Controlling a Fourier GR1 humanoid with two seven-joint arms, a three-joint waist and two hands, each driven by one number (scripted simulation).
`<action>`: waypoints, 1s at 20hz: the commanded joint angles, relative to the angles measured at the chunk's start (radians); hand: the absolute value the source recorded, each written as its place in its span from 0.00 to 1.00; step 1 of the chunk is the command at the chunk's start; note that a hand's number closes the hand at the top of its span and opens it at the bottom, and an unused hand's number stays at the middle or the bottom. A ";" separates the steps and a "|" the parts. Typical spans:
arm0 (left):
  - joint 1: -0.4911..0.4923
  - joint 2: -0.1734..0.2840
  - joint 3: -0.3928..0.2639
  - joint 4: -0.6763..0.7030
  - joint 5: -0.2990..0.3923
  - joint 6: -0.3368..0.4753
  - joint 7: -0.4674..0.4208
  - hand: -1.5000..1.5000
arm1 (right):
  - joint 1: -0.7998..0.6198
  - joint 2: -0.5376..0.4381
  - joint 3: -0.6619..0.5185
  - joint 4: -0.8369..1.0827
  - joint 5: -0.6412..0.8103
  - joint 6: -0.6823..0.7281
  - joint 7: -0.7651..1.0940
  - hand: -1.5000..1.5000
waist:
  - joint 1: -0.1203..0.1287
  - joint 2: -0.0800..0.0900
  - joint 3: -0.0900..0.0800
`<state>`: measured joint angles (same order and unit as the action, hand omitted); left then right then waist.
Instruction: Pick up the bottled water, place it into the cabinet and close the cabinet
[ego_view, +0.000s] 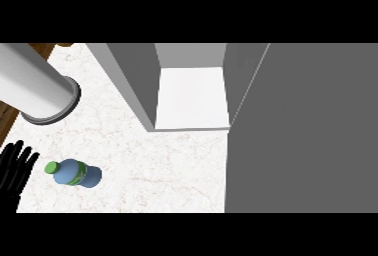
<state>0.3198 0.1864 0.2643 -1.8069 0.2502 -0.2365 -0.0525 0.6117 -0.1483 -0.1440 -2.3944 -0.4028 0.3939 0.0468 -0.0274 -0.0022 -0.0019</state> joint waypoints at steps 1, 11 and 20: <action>-0.056 0.009 0.030 0.133 -0.046 0.017 -0.057 0.00 | 0.081 -0.011 -0.009 -0.261 -0.192 -0.039 0.121 0.00 | -0.007 0.000 -0.002; -0.215 0.006 0.018 0.477 -0.114 0.013 -0.169 0.00 | 0.147 -0.031 -0.056 -0.202 -0.226 0.030 0.032 0.00 | -0.003 0.002 0.000; -0.291 0.040 0.076 0.797 -0.149 -0.007 -0.391 0.00 | 0.204 -0.034 -0.060 -0.216 -0.231 0.050 -0.018 0.00 | -0.004 0.002 -0.002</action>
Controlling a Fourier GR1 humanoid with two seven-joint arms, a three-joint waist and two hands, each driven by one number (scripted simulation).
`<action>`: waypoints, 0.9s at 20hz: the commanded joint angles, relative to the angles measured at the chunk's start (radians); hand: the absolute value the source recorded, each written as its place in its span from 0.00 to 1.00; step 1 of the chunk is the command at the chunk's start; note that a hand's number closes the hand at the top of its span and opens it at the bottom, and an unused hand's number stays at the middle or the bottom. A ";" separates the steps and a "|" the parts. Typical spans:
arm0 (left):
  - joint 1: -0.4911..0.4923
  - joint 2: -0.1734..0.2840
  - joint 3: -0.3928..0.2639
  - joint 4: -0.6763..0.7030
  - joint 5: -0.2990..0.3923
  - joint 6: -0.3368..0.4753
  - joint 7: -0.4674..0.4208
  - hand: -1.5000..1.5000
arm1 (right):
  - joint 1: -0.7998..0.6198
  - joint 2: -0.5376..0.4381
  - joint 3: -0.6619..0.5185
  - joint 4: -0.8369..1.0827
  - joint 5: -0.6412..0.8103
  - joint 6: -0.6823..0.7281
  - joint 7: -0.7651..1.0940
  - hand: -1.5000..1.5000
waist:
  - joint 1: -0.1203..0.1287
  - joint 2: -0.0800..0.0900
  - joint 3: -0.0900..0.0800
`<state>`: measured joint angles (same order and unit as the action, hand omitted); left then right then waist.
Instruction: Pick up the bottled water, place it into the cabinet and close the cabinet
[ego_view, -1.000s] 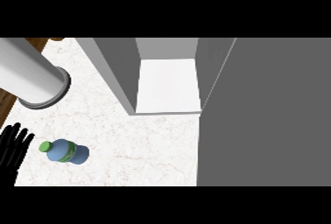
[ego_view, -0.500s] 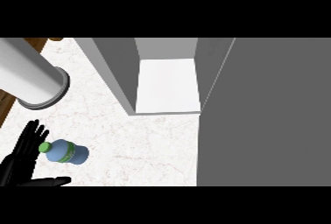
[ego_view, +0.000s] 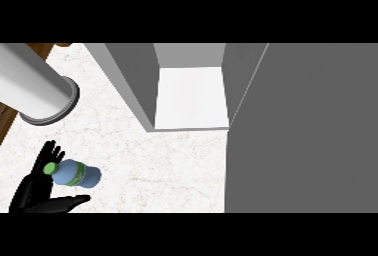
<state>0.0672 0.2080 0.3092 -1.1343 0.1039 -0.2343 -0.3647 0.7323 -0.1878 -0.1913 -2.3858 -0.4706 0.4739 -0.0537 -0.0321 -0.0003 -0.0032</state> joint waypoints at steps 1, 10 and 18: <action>-0.053 0.001 0.021 0.105 0.000 0.003 -0.063 0.00 | 0.114 0.005 -0.033 -0.227 -0.188 -0.012 0.058 0.00 | -0.002 -0.002 0.000; -0.163 -0.006 0.027 0.340 0.046 -0.152 -0.207 0.00 | 0.116 -0.030 -0.059 -0.198 -0.204 -0.016 0.030 0.00 | -0.003 0.002 -0.001; -0.149 -0.026 0.038 0.451 0.089 -0.284 -0.309 1.00 | 0.158 -0.045 -0.074 -0.211 -0.206 -0.013 0.004 0.00 | 0.012 0.000 0.000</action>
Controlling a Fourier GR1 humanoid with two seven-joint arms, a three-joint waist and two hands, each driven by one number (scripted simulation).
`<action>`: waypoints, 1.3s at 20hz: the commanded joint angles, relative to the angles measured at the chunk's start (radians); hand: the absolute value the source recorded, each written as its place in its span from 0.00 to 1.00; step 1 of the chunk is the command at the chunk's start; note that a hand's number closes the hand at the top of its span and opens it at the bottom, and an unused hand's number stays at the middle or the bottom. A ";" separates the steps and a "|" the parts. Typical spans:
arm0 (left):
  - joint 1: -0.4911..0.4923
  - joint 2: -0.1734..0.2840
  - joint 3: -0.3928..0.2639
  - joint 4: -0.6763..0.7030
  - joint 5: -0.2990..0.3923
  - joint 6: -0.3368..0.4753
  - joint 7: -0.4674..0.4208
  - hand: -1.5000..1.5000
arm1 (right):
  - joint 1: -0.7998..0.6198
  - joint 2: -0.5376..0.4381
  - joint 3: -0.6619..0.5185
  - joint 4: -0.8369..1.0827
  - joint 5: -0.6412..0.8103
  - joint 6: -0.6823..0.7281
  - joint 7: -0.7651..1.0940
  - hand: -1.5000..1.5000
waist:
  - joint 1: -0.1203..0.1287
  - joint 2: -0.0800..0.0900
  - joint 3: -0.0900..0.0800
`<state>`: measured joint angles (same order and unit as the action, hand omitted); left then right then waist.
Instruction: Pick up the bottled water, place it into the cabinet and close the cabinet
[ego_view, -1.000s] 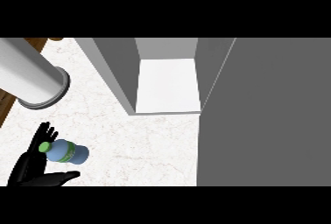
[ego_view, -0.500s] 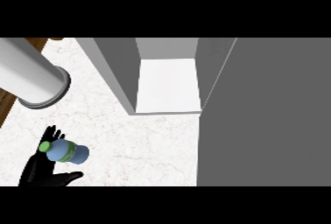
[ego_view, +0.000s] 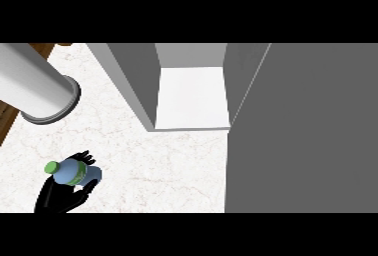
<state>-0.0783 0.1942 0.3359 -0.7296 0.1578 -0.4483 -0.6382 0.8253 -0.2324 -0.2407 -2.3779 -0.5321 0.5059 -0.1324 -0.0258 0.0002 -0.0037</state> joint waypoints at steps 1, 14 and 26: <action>-0.067 -0.014 0.028 0.090 0.060 -0.082 -0.015 1.00 | 0.052 0.008 -0.017 -0.194 -0.111 -0.032 0.054 0.00 | -0.001 0.001 0.000; -0.158 -0.011 0.041 0.132 0.081 -0.017 -0.040 1.00 | 0.059 -0.011 -0.026 -0.223 -0.125 -0.055 0.075 0.00 | 0.009 -0.001 0.002; -0.192 -0.096 -0.058 -0.029 0.034 0.088 -0.018 1.00 | 0.074 -0.023 -0.071 -0.172 -0.167 -0.036 0.023 0.00 | 0.013 -0.004 0.003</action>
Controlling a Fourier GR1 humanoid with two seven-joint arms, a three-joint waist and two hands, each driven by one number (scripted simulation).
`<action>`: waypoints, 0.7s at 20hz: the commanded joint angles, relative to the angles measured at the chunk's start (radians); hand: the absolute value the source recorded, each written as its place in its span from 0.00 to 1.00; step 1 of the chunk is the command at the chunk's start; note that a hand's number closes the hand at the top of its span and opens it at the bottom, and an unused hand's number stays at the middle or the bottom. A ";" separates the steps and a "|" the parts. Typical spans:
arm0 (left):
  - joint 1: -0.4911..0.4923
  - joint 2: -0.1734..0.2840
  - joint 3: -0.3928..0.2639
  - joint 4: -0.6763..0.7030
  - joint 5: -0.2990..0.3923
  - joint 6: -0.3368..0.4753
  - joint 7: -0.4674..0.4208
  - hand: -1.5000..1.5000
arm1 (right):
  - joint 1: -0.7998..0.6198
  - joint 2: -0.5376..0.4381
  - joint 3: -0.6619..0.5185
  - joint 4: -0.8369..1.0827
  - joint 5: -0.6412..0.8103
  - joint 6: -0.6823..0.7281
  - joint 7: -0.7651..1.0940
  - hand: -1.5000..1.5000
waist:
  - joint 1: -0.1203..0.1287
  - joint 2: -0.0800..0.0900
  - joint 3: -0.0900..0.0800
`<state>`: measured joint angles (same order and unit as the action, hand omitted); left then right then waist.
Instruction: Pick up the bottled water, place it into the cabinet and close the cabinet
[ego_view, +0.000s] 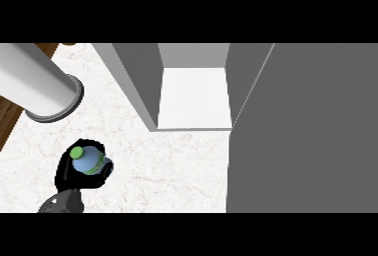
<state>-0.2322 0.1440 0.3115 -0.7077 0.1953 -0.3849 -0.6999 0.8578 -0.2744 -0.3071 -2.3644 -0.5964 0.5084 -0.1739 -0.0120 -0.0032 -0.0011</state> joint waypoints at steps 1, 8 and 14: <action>-0.015 -0.027 -0.050 -0.126 0.003 -0.004 0.089 1.00 | 0.033 -0.001 -0.026 -0.178 -0.133 -0.046 0.065 0.00 | 0.010 -0.004 0.002; 0.008 -0.141 -0.194 -0.333 0.007 0.161 0.217 1.00 | 0.067 0.016 -0.003 -0.215 -0.097 -0.048 0.067 0.00 | 0.005 -0.004 0.000; -0.014 -0.143 -0.382 -0.504 0.080 0.387 0.346 1.00 | 0.026 -0.005 -0.019 -0.162 -0.110 -0.047 0.064 0.00 | 0.004 -0.002 0.000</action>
<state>-0.2434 0.0109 0.0449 -1.1120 0.2378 -0.1232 -0.4183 0.8569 -0.2890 -0.3190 -2.3548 -0.6244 0.5145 -0.1871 -0.0074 -0.0061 -0.0004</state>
